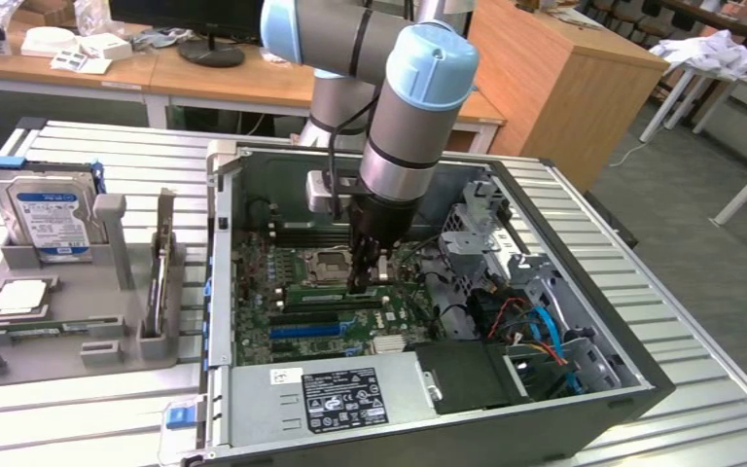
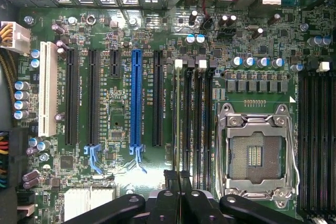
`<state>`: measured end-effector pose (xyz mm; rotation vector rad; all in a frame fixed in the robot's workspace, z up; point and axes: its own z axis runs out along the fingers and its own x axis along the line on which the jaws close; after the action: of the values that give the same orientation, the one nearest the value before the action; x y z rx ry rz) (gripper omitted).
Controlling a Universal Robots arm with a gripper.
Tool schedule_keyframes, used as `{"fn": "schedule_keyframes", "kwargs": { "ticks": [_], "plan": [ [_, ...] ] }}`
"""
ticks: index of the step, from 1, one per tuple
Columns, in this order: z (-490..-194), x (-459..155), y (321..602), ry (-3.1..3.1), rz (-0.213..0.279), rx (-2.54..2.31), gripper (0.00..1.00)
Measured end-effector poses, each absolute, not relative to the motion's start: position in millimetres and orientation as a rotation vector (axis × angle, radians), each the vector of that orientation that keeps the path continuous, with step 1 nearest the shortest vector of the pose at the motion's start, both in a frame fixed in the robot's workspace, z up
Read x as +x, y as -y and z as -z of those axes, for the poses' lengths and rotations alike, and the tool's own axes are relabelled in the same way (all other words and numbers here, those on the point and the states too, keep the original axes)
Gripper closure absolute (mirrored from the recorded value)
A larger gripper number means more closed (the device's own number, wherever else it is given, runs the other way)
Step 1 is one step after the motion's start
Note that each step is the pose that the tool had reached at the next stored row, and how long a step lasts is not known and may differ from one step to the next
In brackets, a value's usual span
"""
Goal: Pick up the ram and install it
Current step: 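Insert the ram into the slot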
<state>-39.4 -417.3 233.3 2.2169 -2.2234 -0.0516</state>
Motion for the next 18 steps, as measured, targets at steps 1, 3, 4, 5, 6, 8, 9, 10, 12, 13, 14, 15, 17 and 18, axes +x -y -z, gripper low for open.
{"fn": "schedule_keyframes", "kwargs": {
  "ticks": [1, 3, 4, 5, 6, 8, 9, 10, 12, 13, 14, 15, 17, 18],
  "plan": [
    [-233.3, -39.5, 417.3, 2.223, 0.052, 2.217, 0.89],
    [-233.3, -39.4, 417.3, 2.223, 0.052, 2.217, 0.89],
    [-233.3, -39.4, 417.3, 2.223, 0.052, 2.217, 0.89],
    [-233.3, -39.4, 417.3, 2.223, 0.052, 2.217, 0.89],
    [-233.2, -39.4, 417.3, 2.224, 0.052, 2.216, 0.89],
    [-233.2, -39.4, 417.3, 2.231, 0.052, 2.210, 0.89],
    [-233.2, -39.4, 417.3, 2.234, 0.052, 2.207, 0.89],
    [-233.1, -39.4, 417.3, 2.236, 0.052, 2.204, 0.89],
    [-233.1, -39.4, 417.3, 2.240, 0.052, 2.201, 0.89],
    [-233.1, -39.4, 417.3, 2.240, 0.052, 2.201, 0.89],
    [-233.1, -39.4, 417.3, 2.240, 0.052, 2.200, 0.89],
    [-233.1, -39.4, 417.3, 2.240, 0.052, 2.200, 0.89],
    [-233.1, -39.4, 417.3, 2.240, 0.052, 2.200, 0.89],
    [-233.1, -39.5, 417.3, 2.240, 0.052, 2.200, 0.89]
  ]
}}
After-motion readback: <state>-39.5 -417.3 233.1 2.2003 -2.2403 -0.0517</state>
